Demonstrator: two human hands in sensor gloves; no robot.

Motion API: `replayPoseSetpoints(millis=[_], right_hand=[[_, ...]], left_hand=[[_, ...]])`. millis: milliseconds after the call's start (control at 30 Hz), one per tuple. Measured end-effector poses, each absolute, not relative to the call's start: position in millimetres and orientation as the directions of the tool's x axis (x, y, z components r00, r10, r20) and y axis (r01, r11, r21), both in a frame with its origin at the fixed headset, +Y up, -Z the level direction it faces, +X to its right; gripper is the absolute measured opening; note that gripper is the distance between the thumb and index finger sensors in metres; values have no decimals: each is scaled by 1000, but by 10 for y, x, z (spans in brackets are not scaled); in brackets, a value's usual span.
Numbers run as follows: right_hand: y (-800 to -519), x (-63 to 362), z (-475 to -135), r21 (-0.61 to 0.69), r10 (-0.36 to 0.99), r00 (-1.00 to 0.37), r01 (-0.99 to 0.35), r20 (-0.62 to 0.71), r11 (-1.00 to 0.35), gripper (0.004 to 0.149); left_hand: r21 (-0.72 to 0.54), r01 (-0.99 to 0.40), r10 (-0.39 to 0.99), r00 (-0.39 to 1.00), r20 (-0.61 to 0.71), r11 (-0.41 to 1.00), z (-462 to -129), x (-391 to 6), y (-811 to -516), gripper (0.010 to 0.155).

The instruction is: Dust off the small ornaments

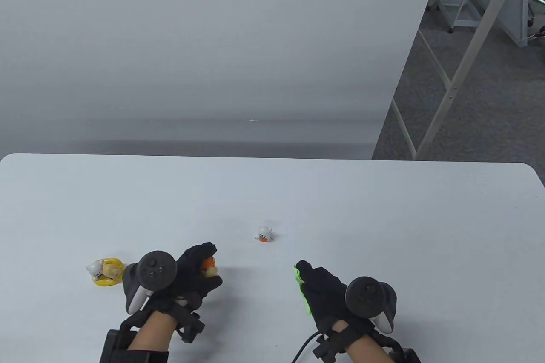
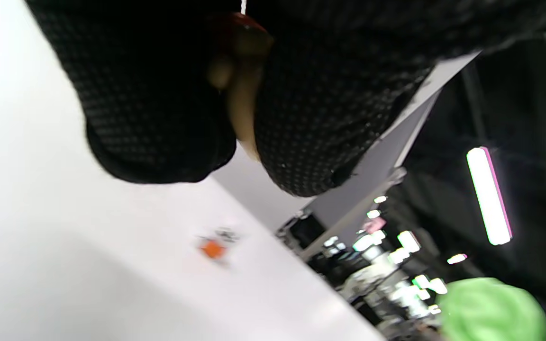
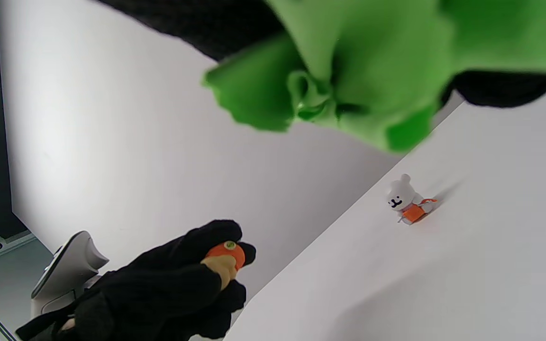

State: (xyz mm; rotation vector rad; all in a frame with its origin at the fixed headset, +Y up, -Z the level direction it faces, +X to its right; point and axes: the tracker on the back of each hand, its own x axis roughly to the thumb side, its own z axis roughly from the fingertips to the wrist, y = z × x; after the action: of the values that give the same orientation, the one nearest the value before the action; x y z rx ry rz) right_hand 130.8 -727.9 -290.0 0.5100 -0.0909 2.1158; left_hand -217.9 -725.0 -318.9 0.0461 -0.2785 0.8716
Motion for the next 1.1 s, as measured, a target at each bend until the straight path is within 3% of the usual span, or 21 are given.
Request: replayPoseSetpoints(millis=[200, 300, 367, 633, 800, 867, 933, 1100], right_hand=[[-7308, 1142, -2825, 160, 803, -412, -841, 431, -517, 47], [-7323, 1010, -2792, 187, 821, -370, -855, 435, -484, 47], [-7320, 934, -2783, 204, 838, -333, -869, 432, -450, 48], [-7295, 836, -2831, 247, 866, -260, -888, 427, -388, 47], [-7223, 743, -2761, 217, 804, -313, -856, 505, -469, 48], [-7232, 656, -2674, 253, 777, -313, -822, 545, -509, 48], [-7216, 641, -2648, 196, 741, -363, -813, 565, -549, 48], [-7184, 818, -2799, 127, 788, -387, -858, 480, -498, 47]], left_hand=[[-282, -842, 862, 345, 372, 459, -2989, -1864, -7218, 83], [-340, -870, 901, 227, 369, 358, -2945, -1742, -7265, 91], [-394, -872, 927, 154, 342, 290, -2935, -1642, -7317, 86], [-430, -883, 952, 54, 303, 187, -2949, -1532, -7405, 84], [-322, -929, 957, 91, 274, 181, -2959, -1594, -7399, 83], [-231, -946, 951, 166, 263, 229, -2966, -1623, -7456, 83], [-283, -935, 953, 133, 273, 212, -2980, -1621, -7477, 82], [-457, -871, 951, 35, 306, 179, -3005, -1520, -7419, 83]])
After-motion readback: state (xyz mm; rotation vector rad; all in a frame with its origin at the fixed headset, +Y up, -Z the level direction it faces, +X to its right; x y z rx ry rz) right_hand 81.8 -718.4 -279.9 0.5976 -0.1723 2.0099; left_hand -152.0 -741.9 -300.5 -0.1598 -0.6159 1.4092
